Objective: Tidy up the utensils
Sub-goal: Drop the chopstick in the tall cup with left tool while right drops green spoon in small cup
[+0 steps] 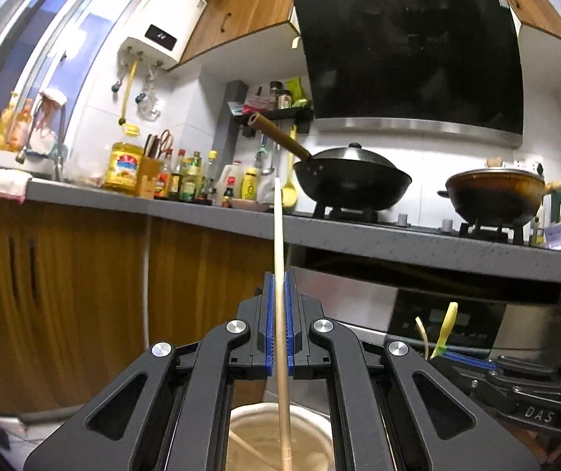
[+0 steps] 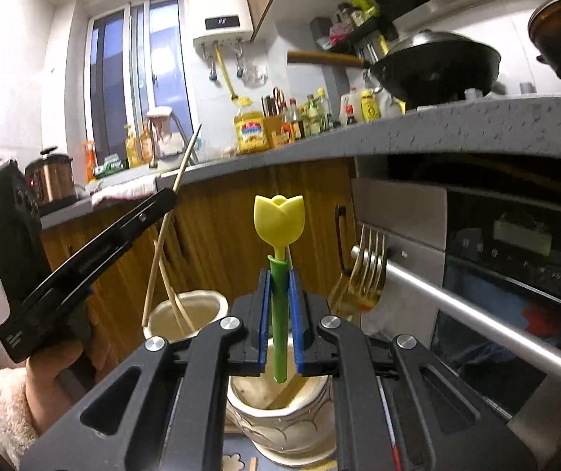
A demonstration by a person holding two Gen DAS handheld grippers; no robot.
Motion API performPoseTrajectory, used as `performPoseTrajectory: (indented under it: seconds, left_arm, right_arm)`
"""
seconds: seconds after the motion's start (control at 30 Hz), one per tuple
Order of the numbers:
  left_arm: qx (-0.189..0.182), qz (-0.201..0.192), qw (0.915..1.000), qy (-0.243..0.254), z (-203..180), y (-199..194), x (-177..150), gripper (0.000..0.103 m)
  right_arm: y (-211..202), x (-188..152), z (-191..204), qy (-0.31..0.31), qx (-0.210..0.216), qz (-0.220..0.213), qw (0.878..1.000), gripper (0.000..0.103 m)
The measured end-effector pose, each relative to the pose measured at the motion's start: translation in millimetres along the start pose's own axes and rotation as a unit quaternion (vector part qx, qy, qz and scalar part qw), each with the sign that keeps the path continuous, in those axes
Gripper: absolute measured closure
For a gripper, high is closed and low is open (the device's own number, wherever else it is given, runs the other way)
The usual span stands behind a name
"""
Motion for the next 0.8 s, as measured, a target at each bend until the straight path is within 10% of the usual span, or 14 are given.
performPoseTrajectory:
  seconds: [0.8]
  left_arm:
    - [-0.020, 0.096, 0.9952, -0.005, 15, -37, -50, 0.098]
  right_arm:
    - [16, -37, -9, -0.003, -0.014, 0.059, 0.998, 0.094]
Point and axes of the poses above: each gripper's, at about its wrist camera, not at the fingertips, and y roughly the way its jaws point, z to its left, x to its top, the point moved 1 cm from there along y, roughly the way its jaws point, and after that the axes turned 5 degrees about z, right-handed, at the moved point
